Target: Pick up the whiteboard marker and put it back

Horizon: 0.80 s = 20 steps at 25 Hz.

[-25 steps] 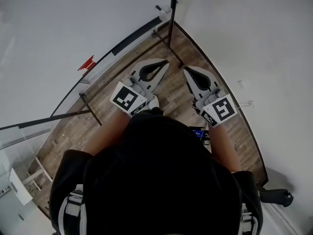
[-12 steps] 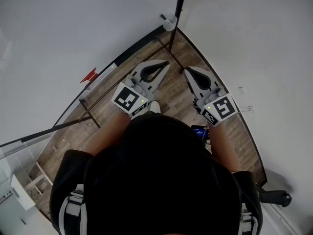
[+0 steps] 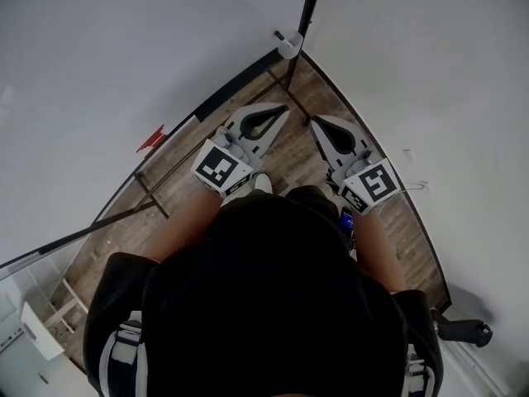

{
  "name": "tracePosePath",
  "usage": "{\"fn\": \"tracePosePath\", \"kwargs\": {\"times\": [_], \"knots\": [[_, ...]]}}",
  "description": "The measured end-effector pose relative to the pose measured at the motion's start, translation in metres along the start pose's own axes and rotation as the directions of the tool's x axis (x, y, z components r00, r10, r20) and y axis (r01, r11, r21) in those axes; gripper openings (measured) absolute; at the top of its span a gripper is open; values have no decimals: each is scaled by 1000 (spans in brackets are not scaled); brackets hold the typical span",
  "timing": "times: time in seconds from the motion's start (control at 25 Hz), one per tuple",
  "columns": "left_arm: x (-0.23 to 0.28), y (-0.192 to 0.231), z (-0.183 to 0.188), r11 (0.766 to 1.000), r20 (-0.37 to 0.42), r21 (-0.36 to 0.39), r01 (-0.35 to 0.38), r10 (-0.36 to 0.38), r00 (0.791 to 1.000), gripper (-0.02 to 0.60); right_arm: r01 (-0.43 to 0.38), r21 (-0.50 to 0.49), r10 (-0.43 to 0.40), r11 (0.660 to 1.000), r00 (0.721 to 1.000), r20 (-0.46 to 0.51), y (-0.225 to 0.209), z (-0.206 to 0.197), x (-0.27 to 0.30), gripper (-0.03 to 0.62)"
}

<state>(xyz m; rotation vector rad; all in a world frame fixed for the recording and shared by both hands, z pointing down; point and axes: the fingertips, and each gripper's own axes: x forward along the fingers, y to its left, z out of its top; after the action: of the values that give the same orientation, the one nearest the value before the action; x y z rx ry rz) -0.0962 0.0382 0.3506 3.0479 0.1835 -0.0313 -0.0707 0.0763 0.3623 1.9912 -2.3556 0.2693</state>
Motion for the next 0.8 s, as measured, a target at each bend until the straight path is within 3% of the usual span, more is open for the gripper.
{"fn": "tracePosePath", "kwargs": {"times": [0.32, 0.8], "knots": [[14, 16, -7, 999, -13, 6, -35, 35, 999, 3, 5, 30, -5, 1000, 1000, 14, -31, -4, 4, -2], [80, 58, -9, 985, -38, 29, -167, 168, 985, 3, -125, 16, 125, 992, 992, 7, -120, 6, 32, -3]]}}
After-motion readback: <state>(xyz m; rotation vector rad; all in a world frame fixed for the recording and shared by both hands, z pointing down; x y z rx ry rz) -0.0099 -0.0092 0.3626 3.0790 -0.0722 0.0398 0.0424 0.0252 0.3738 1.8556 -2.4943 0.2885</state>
